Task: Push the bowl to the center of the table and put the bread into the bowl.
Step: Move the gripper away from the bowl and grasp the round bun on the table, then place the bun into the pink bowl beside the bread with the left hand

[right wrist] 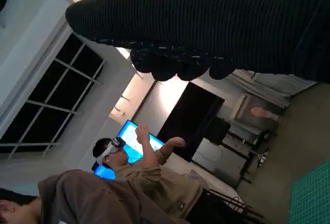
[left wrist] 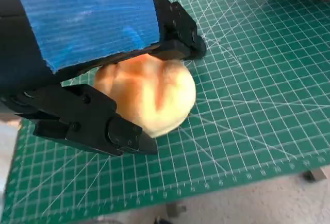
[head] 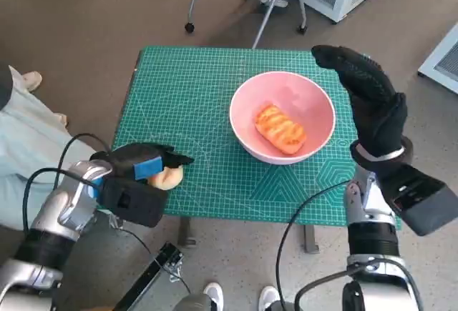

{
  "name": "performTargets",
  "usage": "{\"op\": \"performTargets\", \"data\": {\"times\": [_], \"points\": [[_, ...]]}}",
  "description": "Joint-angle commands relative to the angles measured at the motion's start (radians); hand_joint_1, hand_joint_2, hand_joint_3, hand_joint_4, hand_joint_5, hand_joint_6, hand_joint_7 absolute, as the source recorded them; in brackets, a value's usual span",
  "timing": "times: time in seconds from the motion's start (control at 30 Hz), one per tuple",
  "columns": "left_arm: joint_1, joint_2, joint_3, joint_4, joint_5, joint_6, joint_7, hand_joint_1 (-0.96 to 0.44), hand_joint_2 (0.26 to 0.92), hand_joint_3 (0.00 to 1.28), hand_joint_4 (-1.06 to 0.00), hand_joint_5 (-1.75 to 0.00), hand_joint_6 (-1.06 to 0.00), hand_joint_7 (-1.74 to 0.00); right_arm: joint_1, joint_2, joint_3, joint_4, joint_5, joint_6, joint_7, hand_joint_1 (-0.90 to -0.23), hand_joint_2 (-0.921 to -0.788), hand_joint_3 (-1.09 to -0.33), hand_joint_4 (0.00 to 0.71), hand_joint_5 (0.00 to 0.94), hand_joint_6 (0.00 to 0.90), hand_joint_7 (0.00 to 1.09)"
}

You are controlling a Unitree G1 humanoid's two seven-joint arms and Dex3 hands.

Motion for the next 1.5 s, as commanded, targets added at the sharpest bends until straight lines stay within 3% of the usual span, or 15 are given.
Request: {"op": "performTargets", "data": {"times": [0.03, 0.27, 0.53, 0.73, 0.93, 1.13, 1.33, 1.5], "points": [[-0.032, 0.021, 0.005, 0.036, -0.018, -0.05, -0.018, -0.03, 0.918, 0.13, -0.59, -1.18, -0.59, -1.12, 0.021, 0.001, -0.003, -0.012, -0.003, 0.007, -0.006, -0.545, -0.921, -0.633, 0.367, 0.003, 0.038, 0.87], [-0.064, 0.063, 0.113, -0.093, -0.146, -0.042, -0.084, 0.0, 0.92, 0.1, -0.58, -1.29, -0.65, -1.13, 0.022, -0.001, -0.004, -0.018, -0.002, 0.014, -0.006, -0.554, -0.921, -0.629, 0.368, 0.003, 0.038, 0.87], [-0.134, 0.039, 0.25, -0.229, -0.267, -0.054, -0.028, 0.0, 0.919, 0.09, -0.59, -1.32, -0.7, -1.06, 0.008, 0.0, -0.006, -0.004, -0.011, 0.013, -0.014, -0.563, -0.921, -0.626, 0.367, 0.002, 0.04, 0.86], [-0.253, -0.024, 0.263, -0.258, -0.281, -0.036, 0.023, 0.0, 0.917, 0.08, -0.62, -1.21, -0.68, -1.14, -0.001, 0.006, -0.004, 0.009, -0.019, 0.009, -0.021, -0.555, -0.921, -0.629, 0.371, 0.004, 0.039, 0.86], [-0.361, -0.128, 0.216, -0.271, -0.249, 0.033, 0.064, 0.0, 0.918, 0.06, -0.65, -1.15, -0.68, -1.18, -0.004, 0.01, -0.001, 0.016, -0.017, 0.006, -0.022, -0.553, -0.921, -0.633, 0.376, 0.006, 0.036, 0.87], [-0.467, -0.246, 0.143, -0.094, -0.223, 0.008, 0.083, 0.0, 0.92, 0.07, -0.65, -1.16, -0.66, -1.19, -0.007, 0.015, -0.001, 0.022, -0.014, 0.002, -0.018, -0.556, -0.921, -0.633, 0.376, 0.006, 0.034, 0.87], [-0.563, -0.342, 0.065, 0.169, -0.139, -0.112, 0.199, 0.0, 0.92, 0.08, -0.65, -1.19, -0.63, -1.19, -0.003, 0.014, -0.002, 0.02, -0.014, 0.0, -0.018, -0.556, -0.921, -0.632, 0.377, 0.006, 0.033, 0.88], [-0.607, -0.41, 0.008, 0.348, -0.08, -0.142, 0.256, 0.0, 0.918, 0.08, -0.68, -1.2, -0.62, -1.16, 0.009, 0.008, -0.003, 0.009, -0.014, -0.002, -0.019, -0.555, -0.921, -0.633, 0.377, 0.005, 0.032, 0.88]]}}
